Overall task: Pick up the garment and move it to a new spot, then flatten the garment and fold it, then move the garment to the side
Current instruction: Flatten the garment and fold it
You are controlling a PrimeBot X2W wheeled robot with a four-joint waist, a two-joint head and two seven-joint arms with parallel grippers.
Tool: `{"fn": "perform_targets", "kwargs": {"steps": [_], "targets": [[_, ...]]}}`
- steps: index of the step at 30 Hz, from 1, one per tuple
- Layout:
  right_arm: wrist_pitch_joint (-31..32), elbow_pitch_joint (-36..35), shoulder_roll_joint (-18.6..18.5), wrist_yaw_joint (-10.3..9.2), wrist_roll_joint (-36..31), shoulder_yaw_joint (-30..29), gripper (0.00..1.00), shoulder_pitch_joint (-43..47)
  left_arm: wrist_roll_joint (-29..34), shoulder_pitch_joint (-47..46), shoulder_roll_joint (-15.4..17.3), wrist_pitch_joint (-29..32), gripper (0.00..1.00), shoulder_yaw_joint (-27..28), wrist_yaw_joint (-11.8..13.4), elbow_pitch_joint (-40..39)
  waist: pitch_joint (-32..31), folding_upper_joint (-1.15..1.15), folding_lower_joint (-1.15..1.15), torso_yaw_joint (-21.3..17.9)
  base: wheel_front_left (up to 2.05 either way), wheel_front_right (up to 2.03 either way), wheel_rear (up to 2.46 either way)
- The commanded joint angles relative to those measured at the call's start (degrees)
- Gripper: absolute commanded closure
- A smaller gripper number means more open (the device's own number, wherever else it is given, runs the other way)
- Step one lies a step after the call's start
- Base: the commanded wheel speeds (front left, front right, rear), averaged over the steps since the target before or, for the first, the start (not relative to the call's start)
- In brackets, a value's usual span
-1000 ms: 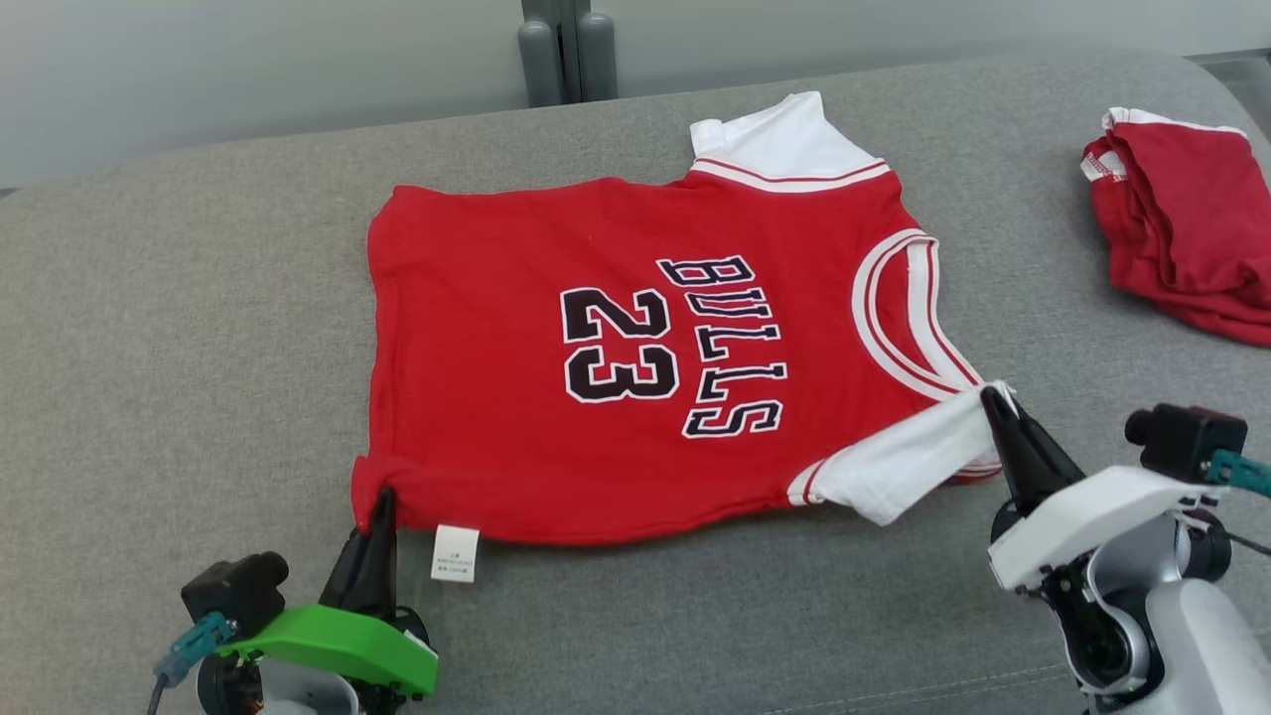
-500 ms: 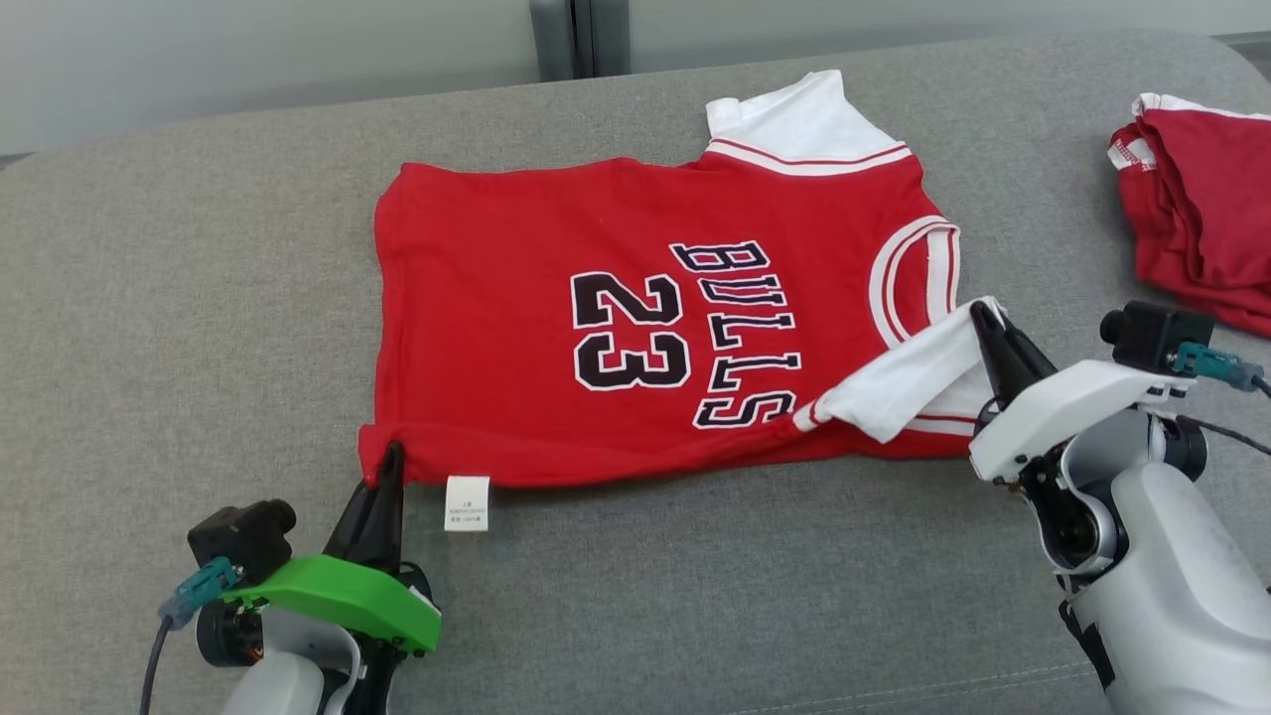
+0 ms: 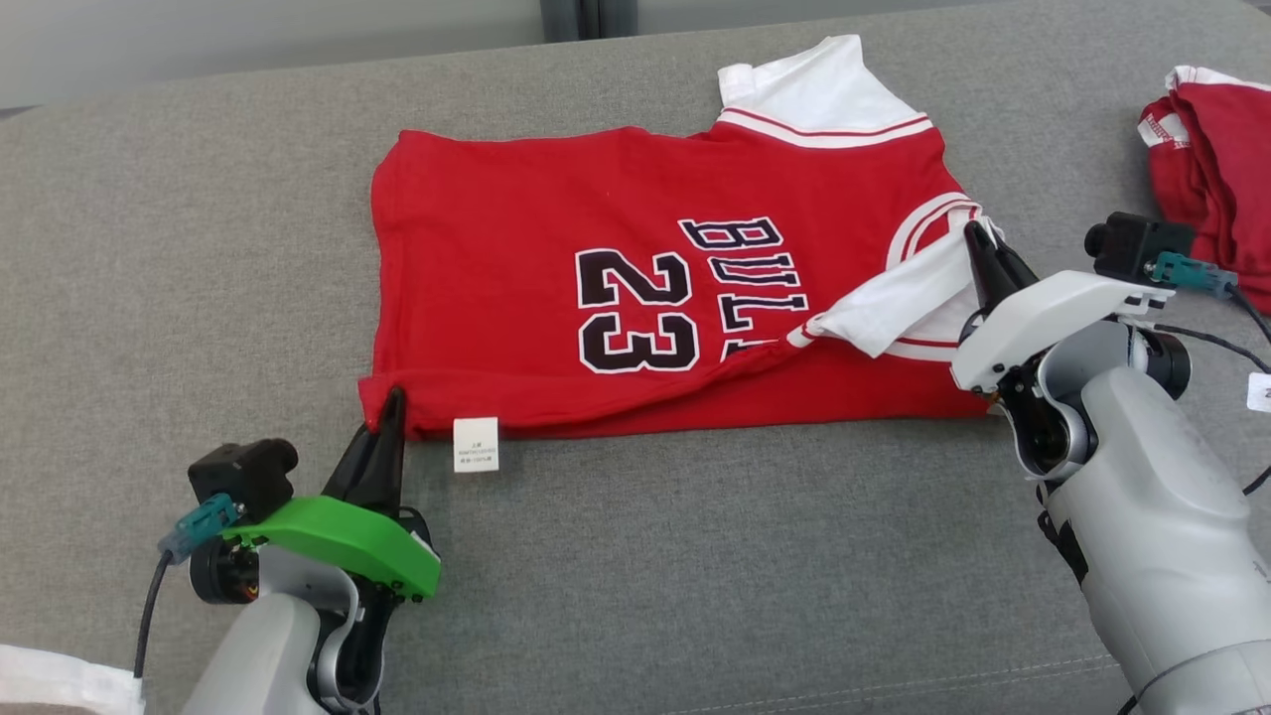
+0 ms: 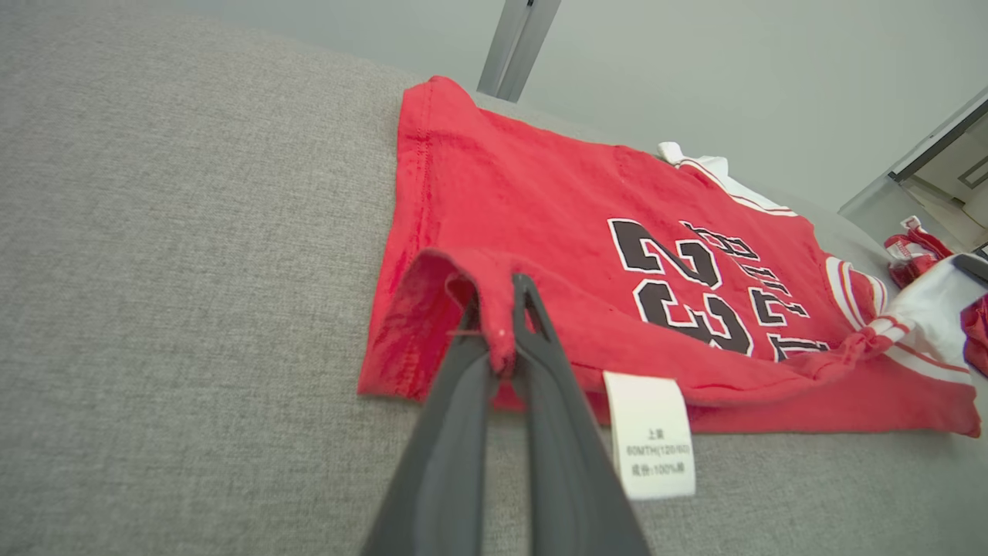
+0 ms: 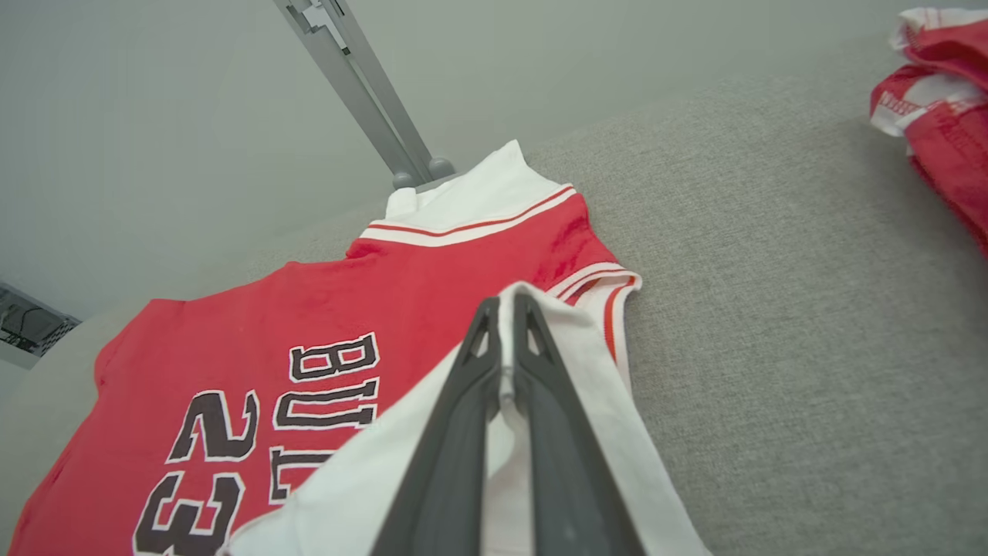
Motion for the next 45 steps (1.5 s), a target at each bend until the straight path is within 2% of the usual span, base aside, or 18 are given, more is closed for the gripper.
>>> {"fn": "perform_targets", "kwargs": {"steps": [1, 3, 4, 5, 6, 15, 22, 28, 45], "targets": [[-0.91, 1.46, 0.0, -0.02, 0.39, 0.6, 1.0, -1.49, 0.23, -1.58, 0.38, 0.14, 1.0, -0.09, -0.26, 0.49, 0.34, 0.0, 0.0, 0.13, 0.0, 0.0, 0.0], [-2.4, 3.55, 0.04, -0.02, 0.64, 1.15, 1.0, -2.92, 0.48, -2.77, 0.41, 0.01, 1.0, -0.34, -0.45, 1.42, 0.55, 0.0, 0.0, 0.13, 0.0, 0.0, 0.0], [-3.54, 4.58, 0.21, -0.02, 0.83, 1.36, 0.96, -3.68, 0.59, -3.32, 0.31, -0.3, 0.69, -0.37, -0.51, 1.97, 0.65, 0.0, 0.0, 0.08, 0.0, 0.0, 0.0], [-4.42, 5.13, 0.34, -0.02, 0.84, 1.89, 0.53, -4.16, 1.0, -3.73, 0.34, -0.48, 0.42, -0.5, -0.38, 2.4, 0.71, 0.0, 0.0, 0.02, 0.0, 0.0, 0.0], [-5.3, 5.95, 0.48, -0.02, 1.13, 2.54, 0.0, -4.61, 1.05, -4.19, 0.13, -0.92, 0.0, -0.56, -0.36, 2.9, 0.77, 0.0, 0.0, -0.01, 0.0, 0.0, 0.0], [-10.53, 7.51, -1.5, -0.02, 4.15, 6.76, 0.0, -2.45, 2.08, -3.61, 0.32, -3.79, 0.0, -0.48, -0.6, 6.14, -0.23, 0.0, 0.0, -0.65, 0.0, 0.0, 0.0], [-11.56, 5.78, -4.59, -0.02, 5.69, 9.83, 0.0, 3.99, 5.3, -1.24, 0.98, -5.0, 0.0, -2.4, 0.84, 8.76, -1.88, 0.0, 0.0, -2.01, 0.0, 0.0, 0.0], [-11.8, 5.65, -5.4, -0.02, 5.19, 11.53, 0.0, 7.27, 9.2, -3.24, 1.47, -5.67, 0.0, -4.09, 2.46, 11.93, -1.41, 0.0, 0.0, -3.62, 0.0, 0.0, 0.0], [-11.89, 7.56, -2.52, -0.02, 3.12, 12.33, 0.0, 7.54, 13.67, -9.42, 2.31, -5.98, 0.0, -3.94, 5.68, 24.82, 0.95, 0.0, 0.0, -4.59, 0.0, 0.0, 0.0]]}}
